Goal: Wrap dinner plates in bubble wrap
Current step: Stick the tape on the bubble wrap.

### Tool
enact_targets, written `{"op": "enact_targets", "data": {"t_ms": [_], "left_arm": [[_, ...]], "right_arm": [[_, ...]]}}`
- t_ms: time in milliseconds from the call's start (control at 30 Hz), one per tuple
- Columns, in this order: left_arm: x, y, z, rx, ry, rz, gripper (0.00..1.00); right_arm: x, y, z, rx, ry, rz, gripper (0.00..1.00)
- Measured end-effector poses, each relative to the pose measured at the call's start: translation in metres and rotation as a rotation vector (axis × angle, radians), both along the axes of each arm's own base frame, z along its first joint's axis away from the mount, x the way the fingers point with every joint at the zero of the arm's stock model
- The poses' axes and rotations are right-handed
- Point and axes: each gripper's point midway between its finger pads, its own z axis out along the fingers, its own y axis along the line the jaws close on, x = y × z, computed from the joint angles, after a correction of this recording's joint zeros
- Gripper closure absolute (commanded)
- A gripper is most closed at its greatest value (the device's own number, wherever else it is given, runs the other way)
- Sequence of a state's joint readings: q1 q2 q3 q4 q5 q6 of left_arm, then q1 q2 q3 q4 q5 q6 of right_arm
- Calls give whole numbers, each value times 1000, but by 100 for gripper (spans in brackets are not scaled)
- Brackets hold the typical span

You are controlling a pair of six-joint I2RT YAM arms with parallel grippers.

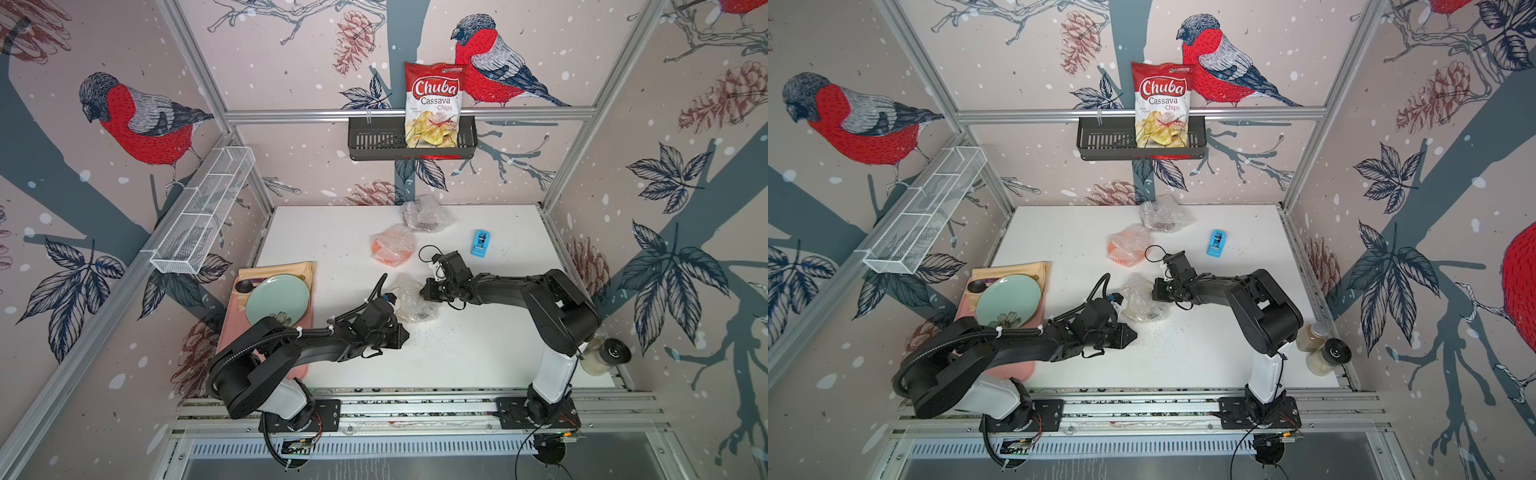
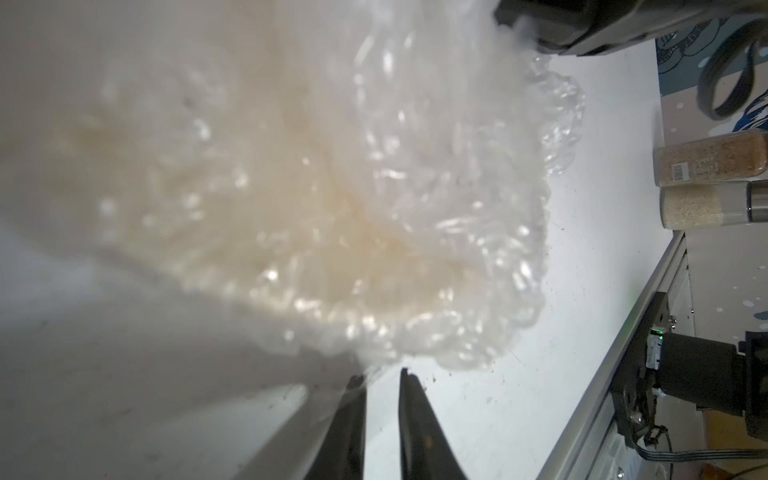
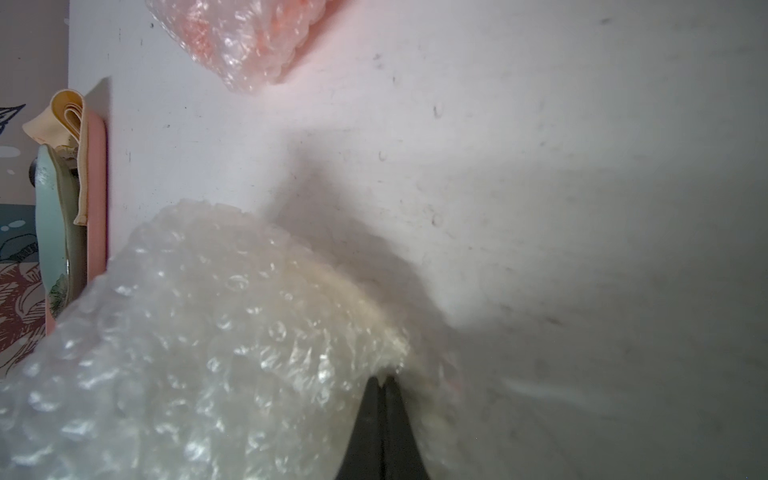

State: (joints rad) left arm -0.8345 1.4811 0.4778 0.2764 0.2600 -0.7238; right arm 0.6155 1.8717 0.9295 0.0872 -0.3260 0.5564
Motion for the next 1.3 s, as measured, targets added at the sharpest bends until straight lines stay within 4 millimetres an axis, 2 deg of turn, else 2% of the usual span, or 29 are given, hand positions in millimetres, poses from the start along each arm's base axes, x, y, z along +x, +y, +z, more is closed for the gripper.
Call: {"op": "enact_targets", "data": {"t_ms": [100, 267, 500, 633, 900, 1000, 1100, 1167, 1200, 1300], "left_arm": [[4, -3, 3, -6, -12, 3, 80], [23, -3, 8, 22, -73, 61, 80], [42, 3, 0, 83, -134, 116, 83], [51, 4, 5, 77, -247, 101, 82], [66, -8, 12, 87, -422, 7, 82], [61, 1, 12, 79, -458, 13, 74], [62, 12, 16, 62, -475, 46, 78], [66, 22, 8, 67, -453, 81, 78], [66, 28, 0, 75, -428, 98, 79], [72, 32, -5, 75, -400, 133, 77]], "right_arm": [[1, 1, 1, 6, -8, 0, 100], [1, 1, 0, 14, -15, 1, 100], [1, 1, -1, 30, -37, 2, 100], [3, 4, -2, 39, -46, 10, 100], [9, 8, -1, 47, -72, 20, 100], [11, 9, 2, 52, -79, 20, 100], [14, 9, 6, 50, -79, 4, 100], [17, 5, 9, 39, -75, -10, 100], [18, 2, 12, 33, -72, -17, 97], [28, -13, 32, 1, -86, -59, 76]]}}
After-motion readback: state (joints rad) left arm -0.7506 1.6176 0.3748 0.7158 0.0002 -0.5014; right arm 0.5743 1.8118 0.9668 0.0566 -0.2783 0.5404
